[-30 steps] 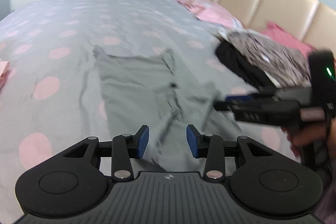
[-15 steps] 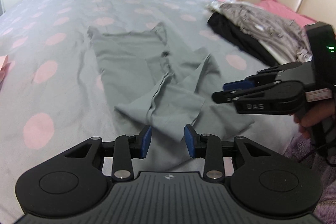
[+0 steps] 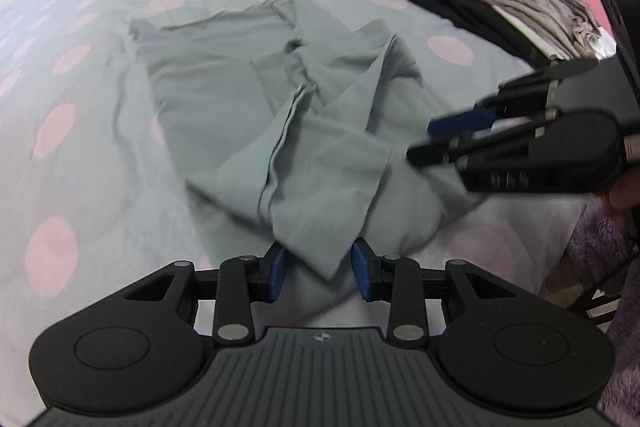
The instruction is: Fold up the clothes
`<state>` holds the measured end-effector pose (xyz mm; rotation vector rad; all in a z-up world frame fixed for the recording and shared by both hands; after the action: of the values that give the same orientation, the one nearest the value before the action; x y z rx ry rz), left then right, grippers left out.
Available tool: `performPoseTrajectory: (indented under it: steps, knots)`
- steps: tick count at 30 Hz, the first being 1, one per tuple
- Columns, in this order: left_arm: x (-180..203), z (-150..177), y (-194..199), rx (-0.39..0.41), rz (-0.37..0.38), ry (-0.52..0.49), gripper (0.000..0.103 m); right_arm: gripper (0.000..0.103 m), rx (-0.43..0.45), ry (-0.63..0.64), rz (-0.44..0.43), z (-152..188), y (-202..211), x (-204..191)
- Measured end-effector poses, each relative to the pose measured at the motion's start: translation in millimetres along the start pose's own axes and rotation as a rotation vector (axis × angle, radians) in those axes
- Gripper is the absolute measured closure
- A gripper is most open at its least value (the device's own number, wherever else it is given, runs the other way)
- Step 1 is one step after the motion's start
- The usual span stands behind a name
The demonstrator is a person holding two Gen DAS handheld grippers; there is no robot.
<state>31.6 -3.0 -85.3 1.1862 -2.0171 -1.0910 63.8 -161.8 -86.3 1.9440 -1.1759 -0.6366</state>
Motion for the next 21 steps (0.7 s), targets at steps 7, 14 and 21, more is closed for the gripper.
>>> performPoseTrajectory:
  steps: [7,14,21]
  knots:
    - [-8.7,-25.9,0.0,0.145,-0.046,0.032,0.071,0.068,0.010,-0.009,-0.016,-2.5,-2.9,1.0]
    - [-28.6,-42.1,12.0,0.274,-0.131,0.107,0.057,0.048,0.043,-0.079,-0.024,-8.3,0.2,10.8]
    - [-16.4,-42.7,4.8,0.251,-0.109,0.012,0.057,0.036,0.083,-0.034,-0.044,-12.5,5.1,6.4]
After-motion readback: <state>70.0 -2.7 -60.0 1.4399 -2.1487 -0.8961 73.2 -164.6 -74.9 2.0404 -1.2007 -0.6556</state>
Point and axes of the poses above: each gripper's, at about its wrist camera, not at the fingertips, and y roughly against the way its jaws point, x to its right, z to its underside, the point moved 6 cm from there along -y, roughly the way its jaws point
